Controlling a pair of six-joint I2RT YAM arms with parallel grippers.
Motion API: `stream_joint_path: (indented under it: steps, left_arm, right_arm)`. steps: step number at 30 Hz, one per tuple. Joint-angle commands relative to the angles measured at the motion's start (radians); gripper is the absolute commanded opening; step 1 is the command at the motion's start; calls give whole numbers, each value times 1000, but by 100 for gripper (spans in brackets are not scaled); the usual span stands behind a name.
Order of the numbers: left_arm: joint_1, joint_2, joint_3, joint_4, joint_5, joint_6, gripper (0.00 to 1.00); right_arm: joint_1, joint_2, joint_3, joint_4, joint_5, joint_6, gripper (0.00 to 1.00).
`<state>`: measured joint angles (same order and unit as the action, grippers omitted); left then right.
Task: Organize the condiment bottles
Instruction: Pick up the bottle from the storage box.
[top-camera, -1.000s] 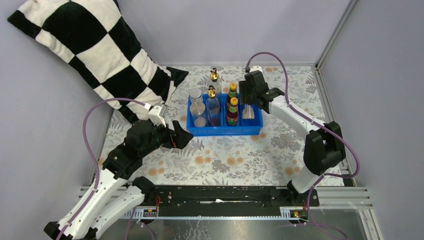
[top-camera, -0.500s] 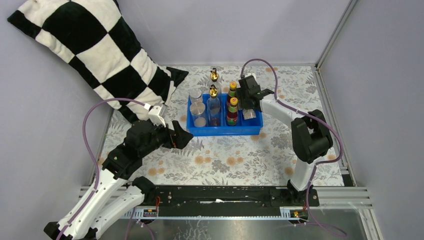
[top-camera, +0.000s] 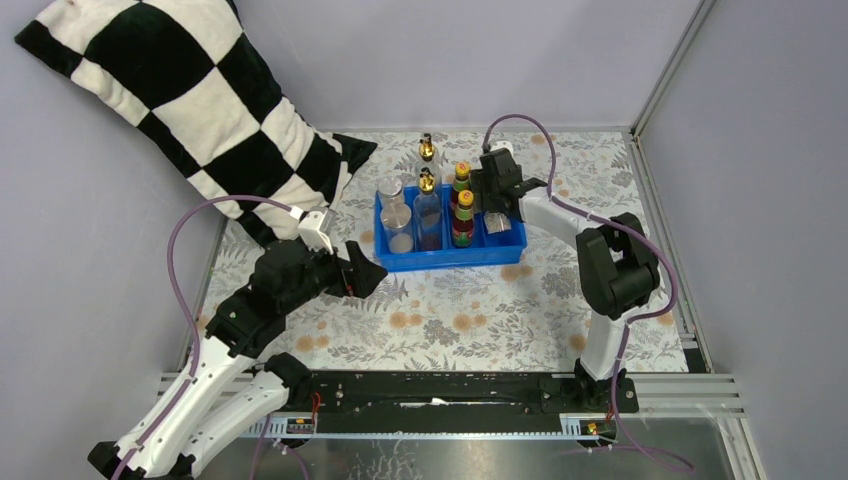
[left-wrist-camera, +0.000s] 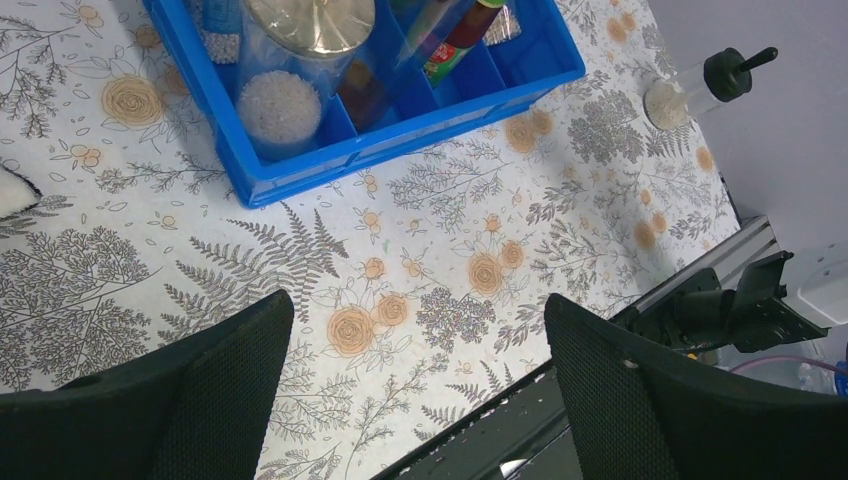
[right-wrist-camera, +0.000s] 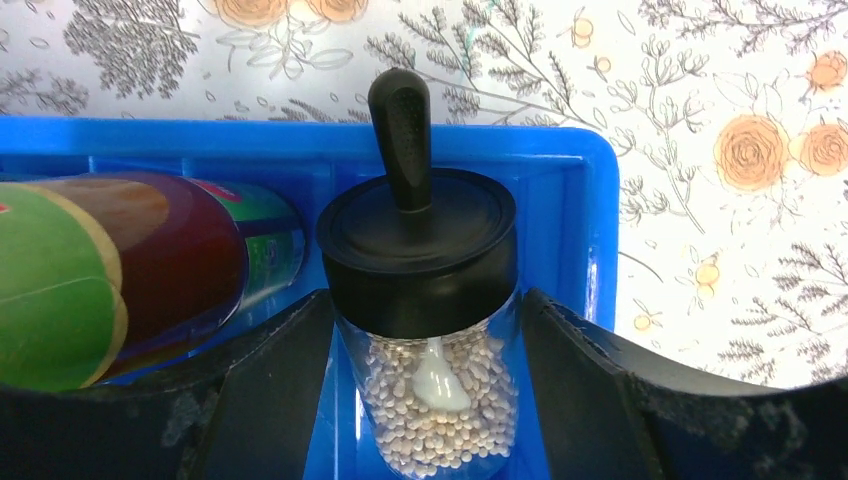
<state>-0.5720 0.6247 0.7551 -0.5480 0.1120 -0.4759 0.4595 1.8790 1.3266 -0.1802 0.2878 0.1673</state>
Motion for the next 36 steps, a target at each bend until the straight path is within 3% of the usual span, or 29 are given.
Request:
stream_joint_path:
  steps: [1,11,23,36]
  left_arm:
    - [-8,5,-8,50,-6,14,99]
    - [-15,16,-8,45,-12,10,99]
    - [-23,23,-7,44,-24,5,99]
    - [-28,25,-9,44,-25,5,99]
  right_arm:
    - [-14,25,-15,168,-56,6,73]
    - [-18,-26,-216,444,-64,13,50]
    - [-16,-198,-435,736,-22,-42,47]
    - [-15,-212,-508,1047,17,-115,47]
